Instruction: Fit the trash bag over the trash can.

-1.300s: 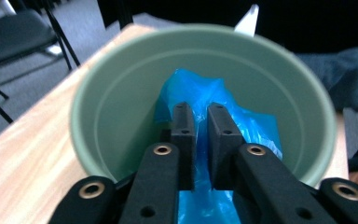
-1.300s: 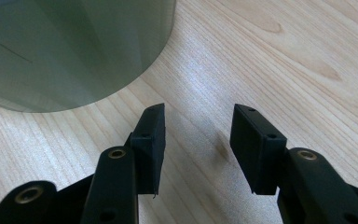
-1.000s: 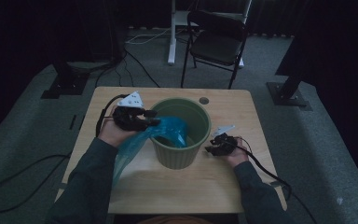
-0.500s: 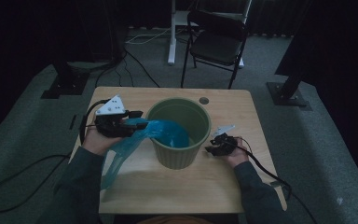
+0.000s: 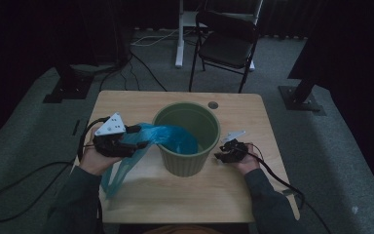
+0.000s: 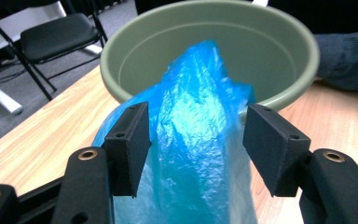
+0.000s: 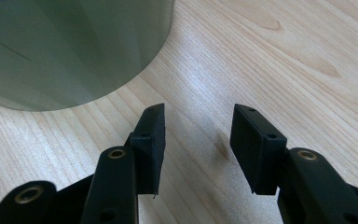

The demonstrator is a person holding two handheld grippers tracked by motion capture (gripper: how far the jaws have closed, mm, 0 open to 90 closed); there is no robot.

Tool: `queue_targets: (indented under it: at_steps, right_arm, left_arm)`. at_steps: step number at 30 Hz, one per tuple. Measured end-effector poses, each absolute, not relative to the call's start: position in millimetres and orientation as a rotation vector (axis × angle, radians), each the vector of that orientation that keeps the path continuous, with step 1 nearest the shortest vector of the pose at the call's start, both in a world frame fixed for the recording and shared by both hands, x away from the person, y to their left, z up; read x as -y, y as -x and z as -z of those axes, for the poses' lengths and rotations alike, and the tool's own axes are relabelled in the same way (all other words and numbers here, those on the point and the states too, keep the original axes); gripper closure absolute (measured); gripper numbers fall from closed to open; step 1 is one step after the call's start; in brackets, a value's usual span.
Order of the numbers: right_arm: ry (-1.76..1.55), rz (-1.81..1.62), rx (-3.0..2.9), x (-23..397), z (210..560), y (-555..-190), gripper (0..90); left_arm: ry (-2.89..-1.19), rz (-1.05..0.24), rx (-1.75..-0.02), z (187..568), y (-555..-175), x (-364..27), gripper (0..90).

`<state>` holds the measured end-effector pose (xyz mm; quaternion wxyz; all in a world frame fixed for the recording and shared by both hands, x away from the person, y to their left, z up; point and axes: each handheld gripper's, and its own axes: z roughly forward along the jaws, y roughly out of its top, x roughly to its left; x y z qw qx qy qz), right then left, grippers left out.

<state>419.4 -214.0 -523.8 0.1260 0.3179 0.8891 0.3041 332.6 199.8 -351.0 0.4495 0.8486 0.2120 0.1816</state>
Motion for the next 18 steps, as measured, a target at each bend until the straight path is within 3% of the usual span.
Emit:
queue_targets:
  at_steps: [6,7,8,10,13,18]
  right_arm:
    - [-0.925,-0.893,-2.583,215,521,-419,54.7]
    - [-0.924,-0.894,-2.579,216,519,-418,54.8]
    - [-0.917,-0.898,-2.572,218,515,-417,55.9]
    - [-0.914,-0.917,-2.561,222,507,-416,58.6]
    - [-0.899,-0.96,-2.564,227,493,-411,67.7]
    - [-0.872,-1.022,-2.569,238,473,-399,78.4]
  left_arm:
    - [-2.118,-0.434,-0.547,355,-343,-194,66.3]
    - [-2.124,-0.417,-0.546,355,-347,-193,66.3]
    - [-2.127,-0.412,-0.544,355,-349,-192,75.4]
    - [-2.12,-0.396,-0.537,353,-352,-191,81.7]
    - [-2.118,-0.38,-0.533,349,-356,-187,87.1]
    - [-2.103,-0.372,-0.517,341,-362,-183,88.2]
